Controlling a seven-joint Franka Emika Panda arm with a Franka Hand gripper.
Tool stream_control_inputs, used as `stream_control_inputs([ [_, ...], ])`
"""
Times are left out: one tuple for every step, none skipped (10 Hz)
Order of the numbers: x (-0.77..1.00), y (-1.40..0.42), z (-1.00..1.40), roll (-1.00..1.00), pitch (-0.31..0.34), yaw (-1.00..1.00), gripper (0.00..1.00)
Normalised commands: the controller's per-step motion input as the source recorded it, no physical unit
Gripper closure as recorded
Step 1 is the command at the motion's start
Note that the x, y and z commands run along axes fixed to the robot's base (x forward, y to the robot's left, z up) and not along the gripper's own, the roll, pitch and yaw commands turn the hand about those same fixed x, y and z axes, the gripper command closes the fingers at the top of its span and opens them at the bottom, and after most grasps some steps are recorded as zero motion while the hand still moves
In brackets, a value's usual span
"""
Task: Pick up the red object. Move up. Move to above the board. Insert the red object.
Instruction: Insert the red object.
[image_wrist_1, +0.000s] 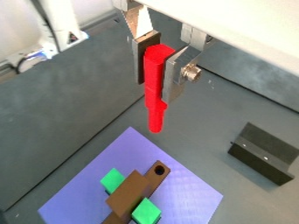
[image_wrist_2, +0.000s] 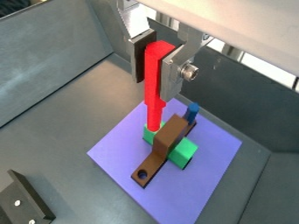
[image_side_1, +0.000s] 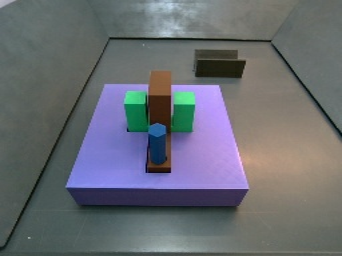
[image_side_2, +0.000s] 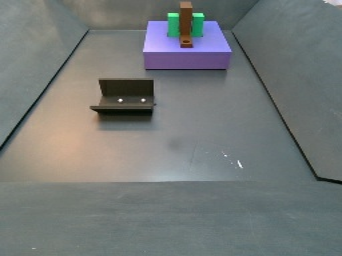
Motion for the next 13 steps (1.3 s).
stream_control_inputs([
  [-0.01,0.00,-0.61,-0.21,-0.167,-0.33,1.00],
  [0.05,-0.10,-0.78,-0.09,-0.171,-0.23,1.00],
  [0.13,-0.02,-0.79,-0.10,-0.167,-0.10,1.00],
  [0.12,-0.01,-0.77,0.00,-0.139,0.00,1.00],
  [0.16,0.00,-0.54,0.17,-0.061,0.00,1.00],
  [0.07,0.00,-0.58,0.15,-0.093,0.00,1.00],
  [0.06,0.00,-0.63,0.10,-0.133,0.00,1.00],
  [0.08,0.00,-0.55,0.26,-0.100,0.00,1.00],
  [0.09,0.00,-0.59,0.22,-0.070,0.00,1.00],
  [0.04,0.00,-0.61,0.19,-0.041,0.00,1.00],
  [0.01,0.08,-0.57,0.11,-0.014,0.00,1.00],
  [0.00,0.13,-0.53,0.09,-0.001,0.00,1.00],
  [-0.05,0.25,-0.40,0.00,0.000,-0.05,1.00],
])
